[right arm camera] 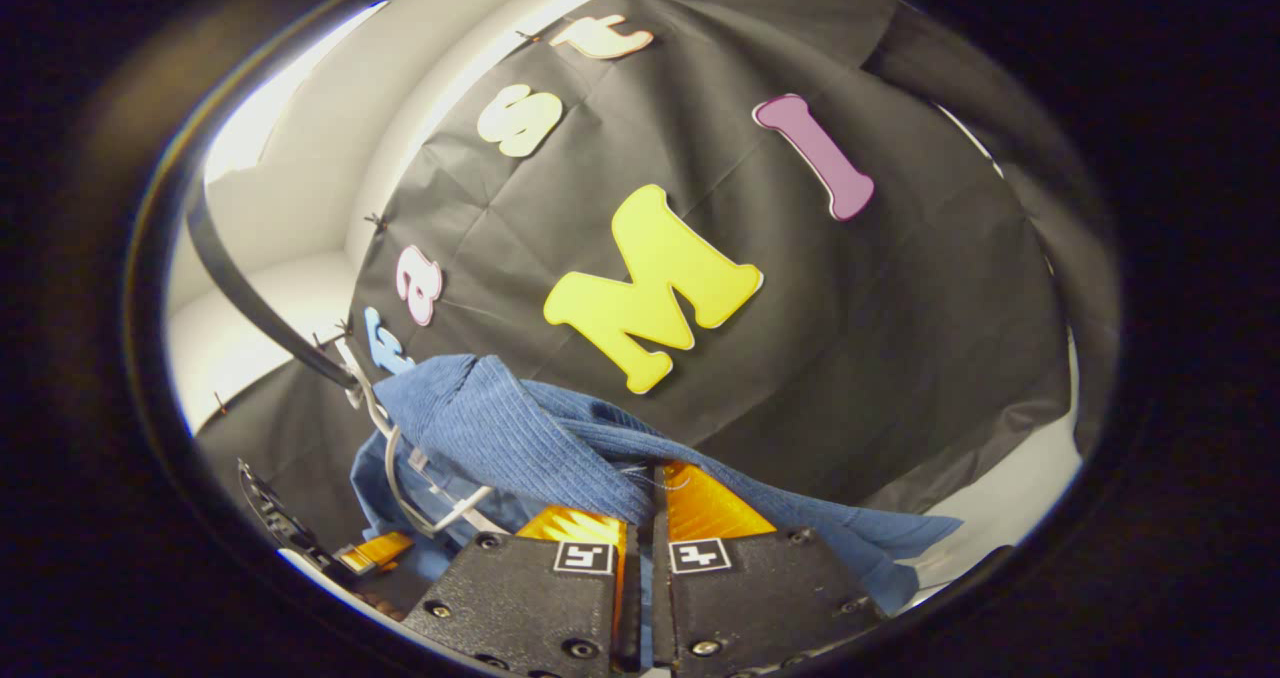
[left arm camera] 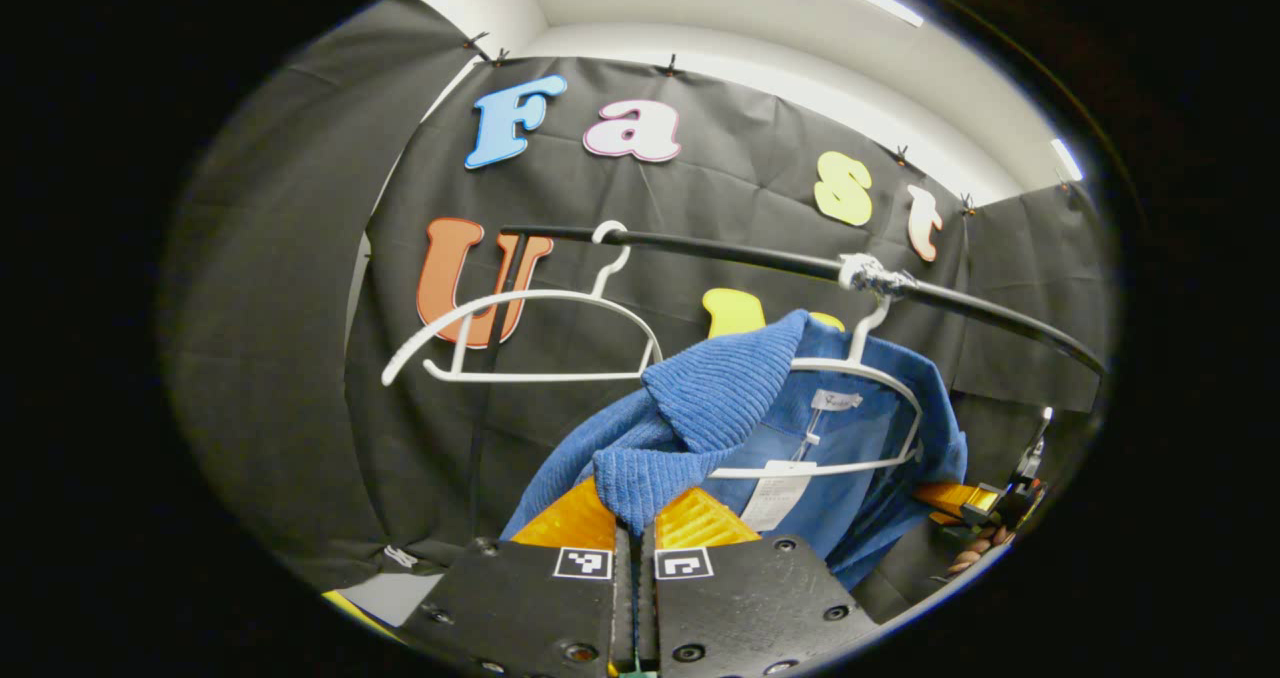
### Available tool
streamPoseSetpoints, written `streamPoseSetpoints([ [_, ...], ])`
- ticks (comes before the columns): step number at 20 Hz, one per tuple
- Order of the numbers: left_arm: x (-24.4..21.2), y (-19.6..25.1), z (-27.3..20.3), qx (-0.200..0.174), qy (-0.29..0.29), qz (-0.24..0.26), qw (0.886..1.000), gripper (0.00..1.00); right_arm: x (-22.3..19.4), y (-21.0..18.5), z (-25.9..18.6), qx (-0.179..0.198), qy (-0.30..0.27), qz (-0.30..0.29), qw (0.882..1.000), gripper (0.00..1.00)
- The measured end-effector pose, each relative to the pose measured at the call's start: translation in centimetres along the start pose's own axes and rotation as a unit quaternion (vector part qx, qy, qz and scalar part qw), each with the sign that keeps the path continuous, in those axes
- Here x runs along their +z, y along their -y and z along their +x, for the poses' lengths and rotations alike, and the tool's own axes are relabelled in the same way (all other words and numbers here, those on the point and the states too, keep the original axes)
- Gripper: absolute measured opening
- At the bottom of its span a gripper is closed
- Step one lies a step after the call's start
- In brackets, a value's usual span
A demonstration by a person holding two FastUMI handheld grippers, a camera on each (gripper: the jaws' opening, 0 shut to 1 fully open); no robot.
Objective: Grasp the clothes on the hanger with both hands and then place them into the laundry hamper below.
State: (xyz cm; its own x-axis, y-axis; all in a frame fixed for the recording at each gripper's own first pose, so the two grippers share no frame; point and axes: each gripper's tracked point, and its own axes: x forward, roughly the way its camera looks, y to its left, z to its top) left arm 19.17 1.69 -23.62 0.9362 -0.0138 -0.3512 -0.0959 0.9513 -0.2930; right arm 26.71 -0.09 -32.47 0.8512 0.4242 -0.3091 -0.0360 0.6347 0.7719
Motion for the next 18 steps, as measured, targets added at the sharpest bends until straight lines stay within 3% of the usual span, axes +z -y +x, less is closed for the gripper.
streamPoseSetpoints([
  [9, 4.5, -2.0, 0.5, 0.009, 0.015, 0.022, 1.0, 0.02, 4.2, -1.9, 1.5, 0.06, 0.031, 0.092, 0.993, 0.07],
  [14, 5.4, -2.7, 1.9, 0.003, 0.014, 0.017, 1.0, 0.02, 7.0, -2.6, 2.6, 0.076, 0.049, 0.103, 0.991, 0.07],
  [15, 5.2, -2.5, 2.1, -0.006, 0.009, 0.01, 1.0, 0.07, 7.4, -2.6, 2.9, 0.078, 0.051, 0.104, 0.99, 0.07],
  [16, 5.1, -2.8, 2.2, -0.004, 0.005, 0.011, 1.0, 0.02, 7.9, -2.4, 3.2, 0.079, 0.053, 0.11, 0.989, 0.07],
  [18, 5.4, -3.5, 2.6, -0.003, 0.002, 0.009, 1.0, 0.02, 8.5, -1.9, 3.7, 0.074, 0.055, 0.114, 0.989, 0.07],
])
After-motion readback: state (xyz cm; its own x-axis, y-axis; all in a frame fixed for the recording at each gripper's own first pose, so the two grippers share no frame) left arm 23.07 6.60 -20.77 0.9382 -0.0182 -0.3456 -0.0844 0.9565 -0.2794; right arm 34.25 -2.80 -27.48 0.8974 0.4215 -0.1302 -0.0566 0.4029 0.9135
